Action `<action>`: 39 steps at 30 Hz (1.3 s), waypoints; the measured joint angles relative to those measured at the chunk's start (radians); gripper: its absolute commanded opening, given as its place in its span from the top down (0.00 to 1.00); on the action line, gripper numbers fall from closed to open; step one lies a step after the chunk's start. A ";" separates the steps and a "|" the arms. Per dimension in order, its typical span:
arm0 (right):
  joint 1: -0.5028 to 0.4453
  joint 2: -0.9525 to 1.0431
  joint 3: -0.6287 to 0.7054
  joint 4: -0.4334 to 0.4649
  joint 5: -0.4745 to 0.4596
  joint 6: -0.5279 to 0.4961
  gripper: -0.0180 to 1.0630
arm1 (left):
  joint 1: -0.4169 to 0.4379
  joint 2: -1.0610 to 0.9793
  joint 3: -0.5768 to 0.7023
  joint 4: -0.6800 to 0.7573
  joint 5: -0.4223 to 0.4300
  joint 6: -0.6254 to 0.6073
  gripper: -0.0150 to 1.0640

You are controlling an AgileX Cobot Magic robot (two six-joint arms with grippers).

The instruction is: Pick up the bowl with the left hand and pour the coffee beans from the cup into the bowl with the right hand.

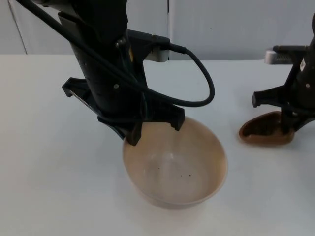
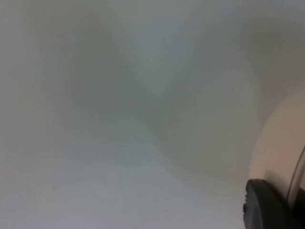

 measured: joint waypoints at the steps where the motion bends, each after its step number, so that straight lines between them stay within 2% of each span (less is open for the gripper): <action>1: 0.000 -0.011 0.000 0.000 0.002 -0.005 0.98 | 0.000 0.000 0.000 0.000 0.000 0.000 0.99; 13: 0.000 -0.177 0.000 0.000 0.066 -0.068 0.98 | 0.000 0.000 0.000 0.000 0.000 0.000 0.99; 25: 0.000 -0.448 0.002 0.025 0.262 -0.231 0.98 | 0.000 0.000 0.000 0.000 0.000 0.000 0.99; 31: 0.000 -0.532 0.002 0.061 0.323 -0.294 0.98 | 0.000 0.000 0.000 0.000 0.000 0.000 0.99; 39: 0.000 -0.547 0.002 0.078 0.365 -0.323 0.98 | 0.000 0.000 0.000 0.000 0.000 0.000 0.99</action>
